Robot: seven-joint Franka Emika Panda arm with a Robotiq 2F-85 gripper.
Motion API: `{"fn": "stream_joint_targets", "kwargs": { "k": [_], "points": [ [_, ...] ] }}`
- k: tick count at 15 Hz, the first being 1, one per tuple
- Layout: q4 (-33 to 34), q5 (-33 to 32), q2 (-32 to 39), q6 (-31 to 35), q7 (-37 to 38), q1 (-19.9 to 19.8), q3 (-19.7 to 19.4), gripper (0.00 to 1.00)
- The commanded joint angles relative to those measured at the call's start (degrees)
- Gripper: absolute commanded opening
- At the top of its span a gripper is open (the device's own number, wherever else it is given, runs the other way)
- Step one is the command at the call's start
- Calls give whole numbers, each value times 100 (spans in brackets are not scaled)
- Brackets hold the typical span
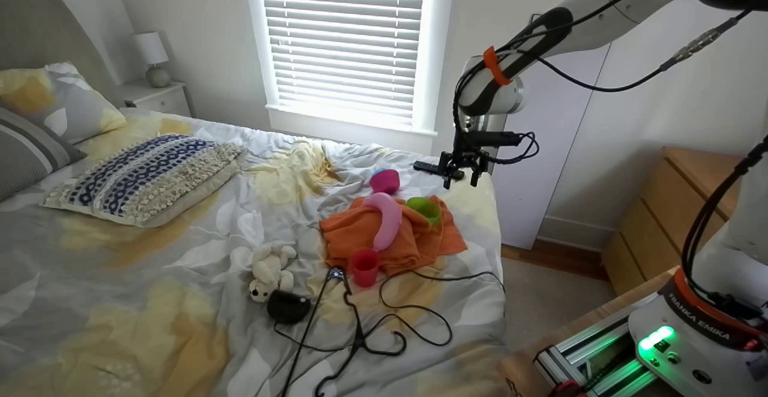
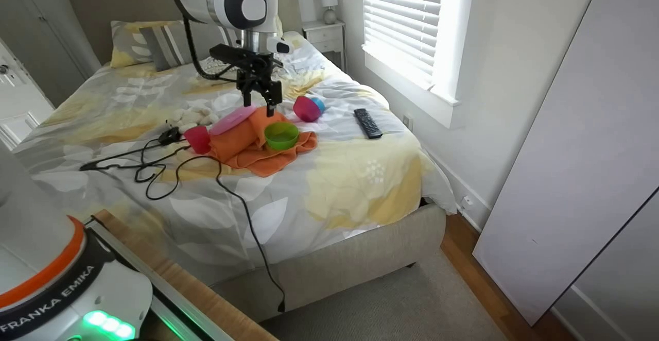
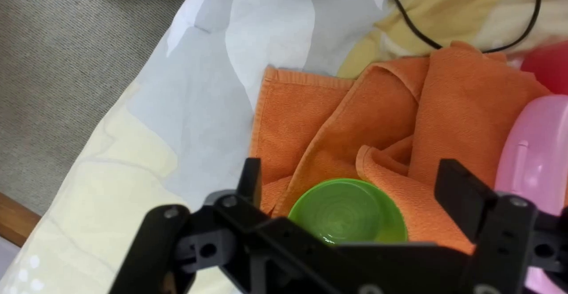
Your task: Move the green bowl forward
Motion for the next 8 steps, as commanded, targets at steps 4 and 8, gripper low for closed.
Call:
{"fn": "stream_joint_targets", "kwargs": {
  "k": [4, 8],
  "points": [
    [622, 246, 1229, 699, -555, -91, 128, 100],
    [866, 389, 1749, 1261, -671, -211, 202, 100]
  ]
}}
